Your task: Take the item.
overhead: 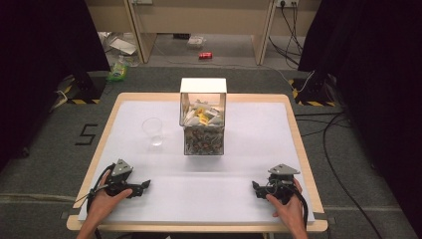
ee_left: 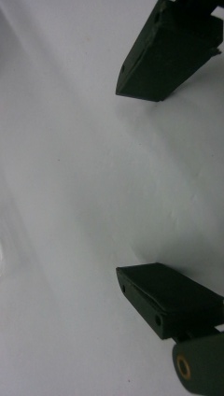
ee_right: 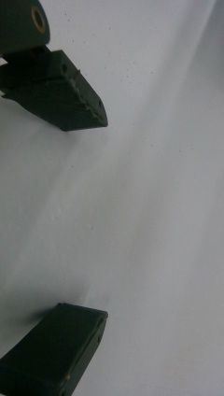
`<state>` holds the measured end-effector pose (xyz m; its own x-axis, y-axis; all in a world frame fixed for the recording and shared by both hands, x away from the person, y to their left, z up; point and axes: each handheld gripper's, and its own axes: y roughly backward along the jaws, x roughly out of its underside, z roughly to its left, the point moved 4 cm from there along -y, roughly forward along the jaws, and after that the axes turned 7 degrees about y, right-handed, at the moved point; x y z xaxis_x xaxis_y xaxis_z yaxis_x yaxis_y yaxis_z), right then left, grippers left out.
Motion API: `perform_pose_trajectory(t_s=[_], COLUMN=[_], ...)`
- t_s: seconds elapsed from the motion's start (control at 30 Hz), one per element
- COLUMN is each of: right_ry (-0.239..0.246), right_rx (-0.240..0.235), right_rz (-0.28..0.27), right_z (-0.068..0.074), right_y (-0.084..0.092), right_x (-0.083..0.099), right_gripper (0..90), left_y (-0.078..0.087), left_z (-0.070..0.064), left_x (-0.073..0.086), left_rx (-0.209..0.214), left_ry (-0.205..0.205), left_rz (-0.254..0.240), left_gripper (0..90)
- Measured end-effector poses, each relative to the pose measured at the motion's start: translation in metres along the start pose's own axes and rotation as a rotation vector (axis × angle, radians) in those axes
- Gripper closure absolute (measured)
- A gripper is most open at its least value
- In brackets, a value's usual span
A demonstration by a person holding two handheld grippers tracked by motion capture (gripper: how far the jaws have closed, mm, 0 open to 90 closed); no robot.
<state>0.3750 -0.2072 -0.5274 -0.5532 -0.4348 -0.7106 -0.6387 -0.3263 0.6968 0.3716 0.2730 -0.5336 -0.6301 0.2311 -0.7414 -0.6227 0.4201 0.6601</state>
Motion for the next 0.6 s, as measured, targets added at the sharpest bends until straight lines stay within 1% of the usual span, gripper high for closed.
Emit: perform_pose_trajectory(t_s=[0.47,0.57,0.6], right_ry=[0.001,0.003,0.002], right_rx=[0.002,0.002,0.004], right_rz=[0.000,0.001,0.000], right_z=[0.0001,0.0001,0.0003], right_y=[0.0000,0.0001,0.0001], right_x=[0.0000,0.0001,0.0001], right_gripper=[8.2,8.2,8.2], left_y=[0.0004,0.0011,0.0014], left_z=[-0.0005,-0.0008,-0.0016], left_x=[-0.0002,-0.0003,-0.0003], left_rx=[-0.002,0.003,0.006], left_ry=[-0.008,-0.015,-0.021], left_rz=[-0.002,-0.002,-0.009], left_gripper=[11.1,13.8,14.9])
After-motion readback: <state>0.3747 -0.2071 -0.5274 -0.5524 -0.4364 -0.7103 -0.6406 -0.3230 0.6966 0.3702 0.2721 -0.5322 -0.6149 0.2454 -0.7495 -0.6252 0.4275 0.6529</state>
